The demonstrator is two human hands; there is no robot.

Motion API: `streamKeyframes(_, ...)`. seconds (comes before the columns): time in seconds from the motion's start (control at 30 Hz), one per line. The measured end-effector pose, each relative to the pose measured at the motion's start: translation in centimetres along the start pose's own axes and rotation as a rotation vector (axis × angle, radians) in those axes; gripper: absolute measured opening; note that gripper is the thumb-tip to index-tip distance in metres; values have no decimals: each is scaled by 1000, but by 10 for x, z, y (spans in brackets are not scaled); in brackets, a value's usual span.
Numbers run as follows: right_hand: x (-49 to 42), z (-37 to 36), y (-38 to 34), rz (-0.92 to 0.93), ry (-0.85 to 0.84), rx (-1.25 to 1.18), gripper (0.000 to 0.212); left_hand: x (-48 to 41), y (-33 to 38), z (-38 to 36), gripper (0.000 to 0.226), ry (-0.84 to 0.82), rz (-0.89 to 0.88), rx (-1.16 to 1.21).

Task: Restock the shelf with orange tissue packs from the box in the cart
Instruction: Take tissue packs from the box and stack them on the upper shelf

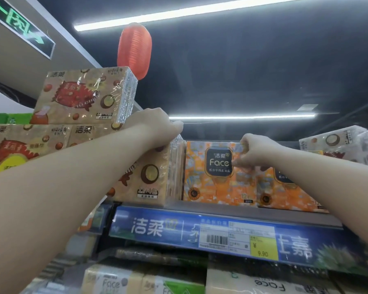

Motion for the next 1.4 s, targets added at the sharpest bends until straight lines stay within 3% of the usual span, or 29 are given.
streamKeyframes(0.33, 10, 6, -5, 68, 6, 118, 88, 6, 1, 0, 57, -65, 2, -2)
streamKeyframes(0.5, 23, 24, -16, 170, 32, 110, 78, 10, 19, 21, 63, 126, -82, -192)
streamKeyframes(0.63, 39, 35, -18, 247, 43, 118, 64, 26, 44, 31, 63, 159, -152, -246)
streamKeyframes(0.83, 70, 47, -16, 307, -1, 95, 63, 62, 68, 25, 70, -20, -228, -378)
streamKeyframes(1.0, 116, 74, -12, 304, -37, 99, 64, 93, 86, 40, 71, -93, -266, -312)
streamKeyframes(1.13, 159, 99, -5, 257, -48, 129, 62, 122, 93, 63, 72, -93, -297, -234)
streamKeyframes(1.4, 263, 133, -6, 79, -108, 173, 63, 212, 79, 109, 75, -271, -317, -108)
Point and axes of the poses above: each hand's wrist, its own x-axis away from the middle knuckle, its own z-axis out of the back of the hand, y = z × x, the point moved 8 cm from there along -x, towards the middle knuckle, and after that the axes turned 9 degrees about y, right-handed, at the moved point
